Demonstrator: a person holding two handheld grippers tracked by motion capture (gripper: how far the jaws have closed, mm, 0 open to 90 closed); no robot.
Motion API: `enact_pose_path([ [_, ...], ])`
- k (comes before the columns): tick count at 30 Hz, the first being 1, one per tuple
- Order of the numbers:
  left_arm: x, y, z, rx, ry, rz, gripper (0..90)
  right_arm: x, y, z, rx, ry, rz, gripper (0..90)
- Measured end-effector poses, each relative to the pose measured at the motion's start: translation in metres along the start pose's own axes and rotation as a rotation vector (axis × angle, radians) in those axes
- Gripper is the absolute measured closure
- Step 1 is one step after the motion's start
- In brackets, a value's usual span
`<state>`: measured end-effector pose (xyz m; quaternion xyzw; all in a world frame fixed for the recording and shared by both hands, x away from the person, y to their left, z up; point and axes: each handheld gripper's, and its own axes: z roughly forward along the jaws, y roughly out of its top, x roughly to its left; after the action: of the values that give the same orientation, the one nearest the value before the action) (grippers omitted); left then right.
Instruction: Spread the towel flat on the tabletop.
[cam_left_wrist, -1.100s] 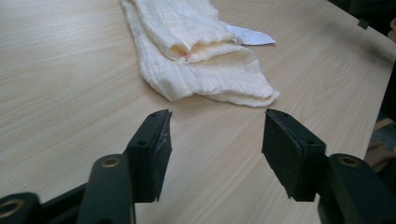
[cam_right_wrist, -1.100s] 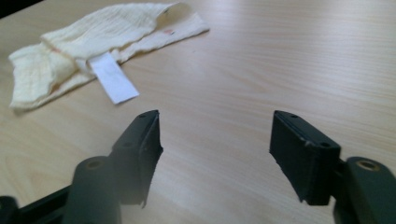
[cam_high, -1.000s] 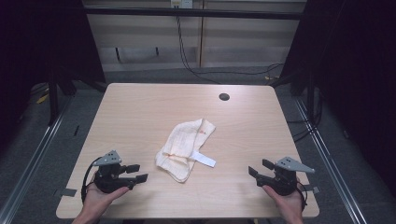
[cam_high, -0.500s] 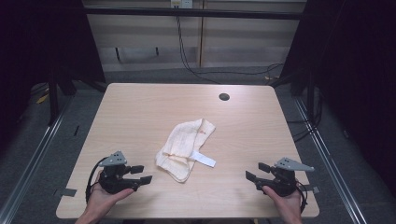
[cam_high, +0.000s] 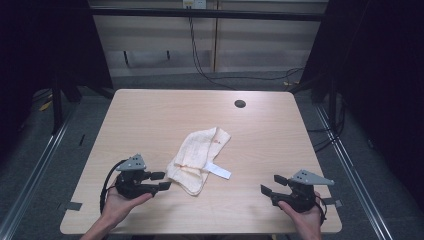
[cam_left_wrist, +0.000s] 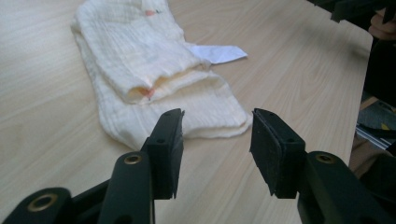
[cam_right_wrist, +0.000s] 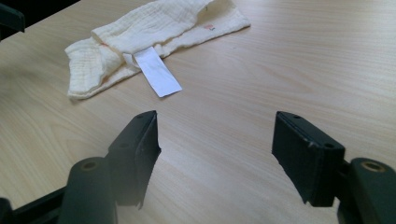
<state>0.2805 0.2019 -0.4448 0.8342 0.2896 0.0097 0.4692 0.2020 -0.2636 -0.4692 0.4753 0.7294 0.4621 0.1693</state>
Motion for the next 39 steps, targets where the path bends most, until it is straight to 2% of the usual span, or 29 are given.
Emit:
enact_pose_path([
  [1, 0.0, 0.003, 0.0, 0.001, 0.008, 0.0, 56.6, 0.0, 0.0, 0.001, 0.001, 0.0, 0.002, 29.8],
  [2, -0.001, 0.007, -0.001, -0.008, 0.039, 0.016, 57.1, 0.0, 0.0, 0.001, 0.006, -0.003, 0.003, 29.8],
  [4, -0.002, 0.015, -0.001, -0.035, 0.011, 0.012, 58.3, 0.0, 0.0, 0.003, 0.013, -0.004, -0.002, 30.0],
  [6, -0.005, 0.024, 0.004, -0.009, 0.062, 0.064, 58.4, 0.0, 0.0, 0.005, 0.025, 0.02, 0.007, 31.2],
  [8, -0.001, 0.031, 0.01, -0.009, 0.039, 0.049, 59.3, 0.001, 0.001, 0.009, 0.03, 0.022, 0.0, 31.2],
  [10, 0.004, 0.037, 0.018, 0.008, 0.044, 0.068, 59.2, 0.002, 0.002, 0.011, 0.031, 0.027, -0.007, 31.2],
  [12, 0.011, 0.041, 0.025, -0.002, 0.026, 0.052, 59.2, 0.002, 0.002, 0.013, 0.039, 0.025, -0.013, 30.8],
  [15, 0.018, 0.045, 0.035, 0.019, 0.039, 0.086, 60.4, 0.001, 0.001, 0.013, 0.039, 0.023, -0.011, 30.6],
  [18, 0.025, 0.043, 0.042, 0.018, 0.028, 0.047, 58.5, 0.001, 0.001, 0.01, 0.025, 0.019, -0.01, 31.1],
  [20, 0.028, 0.041, 0.046, 0.03, 0.04, 0.052, 57.6, 0.001, 0.001, 0.009, 0.021, 0.019, -0.008, 30.8],
  [23, 0.03, 0.038, 0.053, 0.041, 0.026, 0.04, 56.3, 0.0, 0.0, 0.01, 0.024, 0.019, -0.003, 30.3],
  [25, 0.031, 0.036, 0.057, 0.037, -0.003, 0.024, 55.5, -0.001, 0.0, 0.011, 0.027, 0.023, 0.0, 30.2],
  [28, 0.032, 0.033, 0.068, 0.069, -0.006, 0.039, 55.1, -0.002, 0.0, 0.012, 0.018, 0.034, -0.006, 29.3],
  [31, 0.036, 0.031, 0.079, 0.084, -0.006, 0.037, 52.1, -0.002, 0.0, 0.013, 0.026, 0.031, -0.014, 29.2],
  [33, 0.038, 0.027, 0.085, 0.109, 0.006, 0.048, 50.7, -0.002, 0.0, 0.013, 0.023, 0.033, -0.015, 28.9],
  [39, 0.038, 0.017, 0.095, 0.132, -0.015, 0.041, 43.9, -0.001, -0.001, 0.012, 0.031, 0.043, -0.013, 26.5],
])
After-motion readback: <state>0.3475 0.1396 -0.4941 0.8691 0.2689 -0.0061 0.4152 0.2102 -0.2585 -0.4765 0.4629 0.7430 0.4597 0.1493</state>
